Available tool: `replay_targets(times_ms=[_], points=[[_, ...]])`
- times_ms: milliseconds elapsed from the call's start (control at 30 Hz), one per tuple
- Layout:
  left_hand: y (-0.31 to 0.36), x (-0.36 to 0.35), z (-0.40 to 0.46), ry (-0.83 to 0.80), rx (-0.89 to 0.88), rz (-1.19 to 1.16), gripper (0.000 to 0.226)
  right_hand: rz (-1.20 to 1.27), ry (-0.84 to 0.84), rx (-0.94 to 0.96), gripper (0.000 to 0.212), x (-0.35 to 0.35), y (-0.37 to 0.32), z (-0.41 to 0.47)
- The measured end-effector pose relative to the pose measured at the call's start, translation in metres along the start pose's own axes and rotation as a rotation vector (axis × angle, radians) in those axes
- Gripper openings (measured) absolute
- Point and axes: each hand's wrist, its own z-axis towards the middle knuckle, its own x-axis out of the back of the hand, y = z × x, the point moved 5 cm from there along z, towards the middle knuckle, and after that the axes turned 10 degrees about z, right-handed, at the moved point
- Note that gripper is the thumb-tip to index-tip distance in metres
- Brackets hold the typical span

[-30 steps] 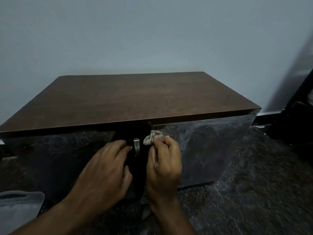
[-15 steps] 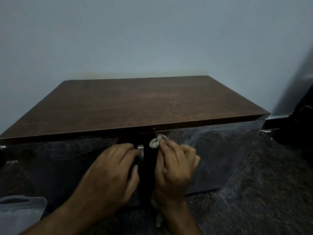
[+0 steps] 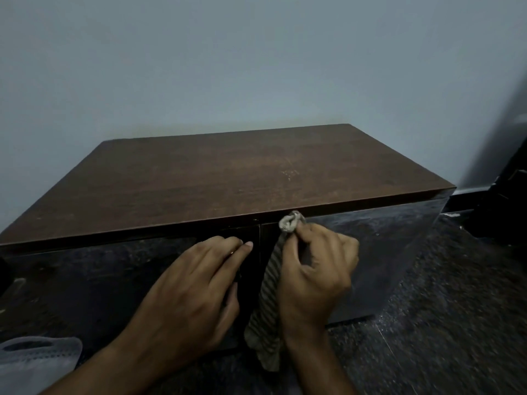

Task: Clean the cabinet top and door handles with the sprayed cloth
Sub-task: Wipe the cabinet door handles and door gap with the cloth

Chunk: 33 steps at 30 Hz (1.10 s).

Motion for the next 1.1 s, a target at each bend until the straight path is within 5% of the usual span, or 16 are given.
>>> replay_targets(times_ms=[233,400,600,1100], points=[[-0.004,-0.002,0.022,-0.025,-0.129,0.113,0.058,0.016,-0.166,0.043,0.008,-0.006,-0.008,-0.005],[0.0,-0.004,0.027,-0.067,-0.153,0.167,0.065,0.013,-0.06,-0.089,0.008,0.009,0.014,-0.005],[-0.002,-0.006,0.025,-0.102,-0.186,0.205,0.066,0.082,-0.282,0.025,0.012,-0.004,0.0,-0.014],[0.004,-0.013,0.014,-0.179,-0.15,0.256,0.077,0.071,-0.183,-0.084,0.013,0.005,0.009,-0.027]])
